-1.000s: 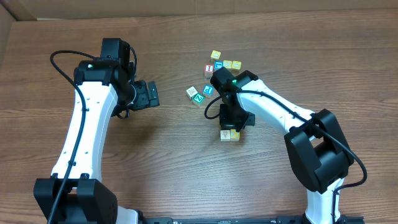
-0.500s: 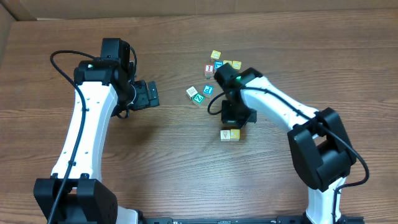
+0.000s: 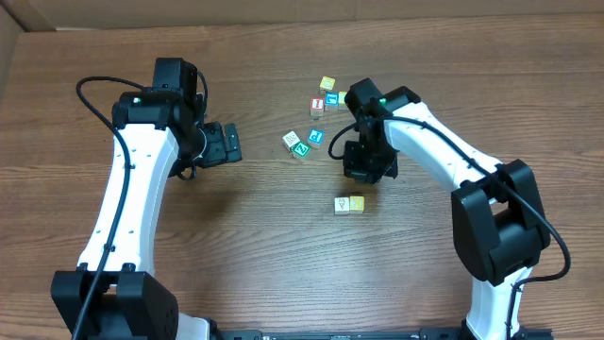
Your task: Flip 5 blocks
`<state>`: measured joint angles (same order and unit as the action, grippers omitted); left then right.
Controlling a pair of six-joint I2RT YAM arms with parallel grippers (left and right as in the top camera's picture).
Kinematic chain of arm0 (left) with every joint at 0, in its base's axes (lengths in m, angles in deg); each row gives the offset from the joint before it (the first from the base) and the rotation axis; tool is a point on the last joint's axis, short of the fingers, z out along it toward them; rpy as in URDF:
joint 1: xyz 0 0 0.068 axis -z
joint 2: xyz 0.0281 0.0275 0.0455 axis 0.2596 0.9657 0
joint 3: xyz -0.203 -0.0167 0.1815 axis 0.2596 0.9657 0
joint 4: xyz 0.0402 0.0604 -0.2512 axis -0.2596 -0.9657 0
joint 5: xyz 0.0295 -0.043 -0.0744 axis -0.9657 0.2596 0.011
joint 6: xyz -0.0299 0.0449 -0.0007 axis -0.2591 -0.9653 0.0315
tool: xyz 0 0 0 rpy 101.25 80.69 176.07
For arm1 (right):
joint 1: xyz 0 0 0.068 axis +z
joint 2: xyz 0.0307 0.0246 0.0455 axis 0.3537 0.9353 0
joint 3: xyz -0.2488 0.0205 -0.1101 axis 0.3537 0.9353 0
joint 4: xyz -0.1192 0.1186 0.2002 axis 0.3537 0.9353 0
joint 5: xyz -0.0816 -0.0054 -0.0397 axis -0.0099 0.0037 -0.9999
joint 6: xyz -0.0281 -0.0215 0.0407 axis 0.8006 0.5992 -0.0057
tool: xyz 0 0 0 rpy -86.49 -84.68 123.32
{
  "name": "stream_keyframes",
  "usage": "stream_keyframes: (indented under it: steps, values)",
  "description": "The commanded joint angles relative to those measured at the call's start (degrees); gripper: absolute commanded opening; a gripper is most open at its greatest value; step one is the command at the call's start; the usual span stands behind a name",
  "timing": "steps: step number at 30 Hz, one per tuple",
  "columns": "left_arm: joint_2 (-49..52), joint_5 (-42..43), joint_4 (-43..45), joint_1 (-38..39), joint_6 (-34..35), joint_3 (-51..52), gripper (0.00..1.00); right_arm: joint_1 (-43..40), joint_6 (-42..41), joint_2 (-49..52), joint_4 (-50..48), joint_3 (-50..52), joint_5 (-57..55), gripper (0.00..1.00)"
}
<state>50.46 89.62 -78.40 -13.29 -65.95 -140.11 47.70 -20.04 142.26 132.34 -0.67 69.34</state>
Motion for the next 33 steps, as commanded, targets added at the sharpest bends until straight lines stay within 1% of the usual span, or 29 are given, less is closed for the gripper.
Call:
stream_keyframes:
  steps: [1, 17, 33]
  values:
    - [0.52, -0.37, 0.09, -0.24, 0.79, -1.27, 1.00, 1.07, 0.83, -2.19, -0.42, 0.63, 1.14, 0.04]
    - [0.52, -0.37, 0.09, -0.24, 0.79, -1.27, 1.00, 2.21, 0.39, -2.19, -4.15, 3.96, -0.81, 0.04]
    - [0.52, -0.39, 0.09, -0.24, 0.79, -1.27, 1.00, 2.23, 0.42, -2.19, -1.62, 3.96, -0.57, 0.04]
